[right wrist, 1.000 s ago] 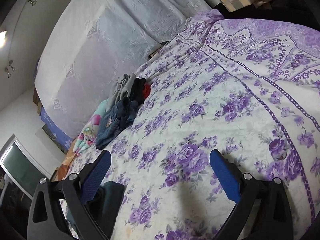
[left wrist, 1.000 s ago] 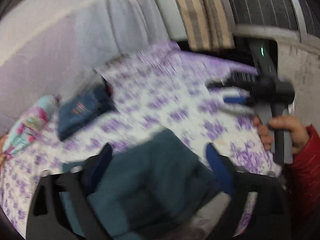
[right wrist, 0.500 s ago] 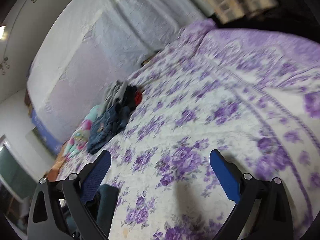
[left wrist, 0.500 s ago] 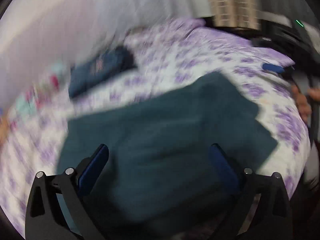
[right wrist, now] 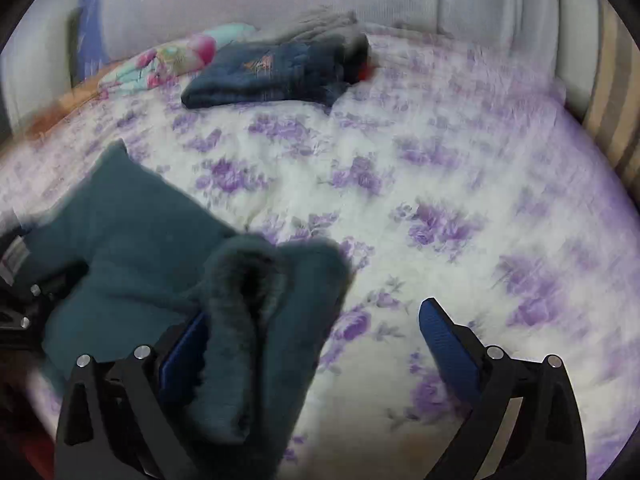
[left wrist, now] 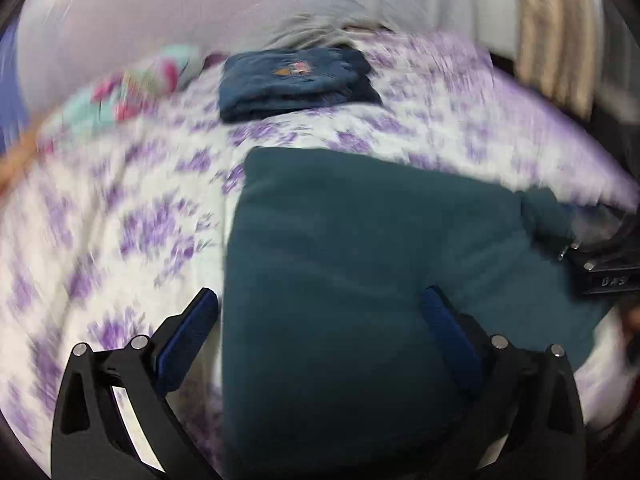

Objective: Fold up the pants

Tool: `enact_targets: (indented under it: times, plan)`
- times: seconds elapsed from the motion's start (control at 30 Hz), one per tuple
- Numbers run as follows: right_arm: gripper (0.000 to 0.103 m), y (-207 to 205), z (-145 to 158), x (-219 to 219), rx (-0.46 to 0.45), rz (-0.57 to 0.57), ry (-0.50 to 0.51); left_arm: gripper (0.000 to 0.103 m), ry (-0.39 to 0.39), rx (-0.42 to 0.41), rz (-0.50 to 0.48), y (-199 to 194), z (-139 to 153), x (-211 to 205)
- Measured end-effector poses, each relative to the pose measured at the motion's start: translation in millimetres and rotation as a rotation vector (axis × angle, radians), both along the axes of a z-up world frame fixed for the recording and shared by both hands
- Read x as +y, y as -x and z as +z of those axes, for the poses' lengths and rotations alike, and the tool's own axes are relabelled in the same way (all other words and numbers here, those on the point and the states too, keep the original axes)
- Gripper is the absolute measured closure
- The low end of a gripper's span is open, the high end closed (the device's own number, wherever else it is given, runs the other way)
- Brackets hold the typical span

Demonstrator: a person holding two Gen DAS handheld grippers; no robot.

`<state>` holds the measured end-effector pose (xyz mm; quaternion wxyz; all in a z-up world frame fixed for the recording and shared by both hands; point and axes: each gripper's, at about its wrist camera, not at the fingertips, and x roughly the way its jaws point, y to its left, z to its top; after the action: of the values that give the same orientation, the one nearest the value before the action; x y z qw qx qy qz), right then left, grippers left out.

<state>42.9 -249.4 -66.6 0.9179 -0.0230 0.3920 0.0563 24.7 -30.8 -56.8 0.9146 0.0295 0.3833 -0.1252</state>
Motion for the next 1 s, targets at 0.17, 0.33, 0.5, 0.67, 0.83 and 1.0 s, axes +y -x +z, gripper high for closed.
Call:
enact_targets:
  times: [0.17, 0.33, 0.5, 0.67, 0.83, 1.0]
  plan:
    - [0.004, 23, 8, -21, -0.043, 0.049, -0.137, 0.004, 0.170, 0.059, -0.035, 0, 6, 34]
    - [0.004, 32, 7, -60, -0.010, 0.111, -0.557, 0.004, 0.221, 0.081, -0.039, -7, 13, 63]
    - [0.004, 17, 3, -62, 0.064, 0.127, -0.663, 0.005, 0.371, 0.184, -0.095, -39, 12, 71]
    - [0.003, -5, 1, -42, 0.127, 0.160, -0.601, 0.005, 0.343, 0.229, -0.169, -74, 6, 44]
    - [0.035, -10, -6, -14, 0.111, 0.225, -0.490, 0.006, 0.297, 0.236, -0.213, -96, -3, 19]
    - [0.064, -4, -6, -17, 0.084, 0.219, -0.567, 0.058, 0.204, 0.136, -0.247, -82, 8, 18]
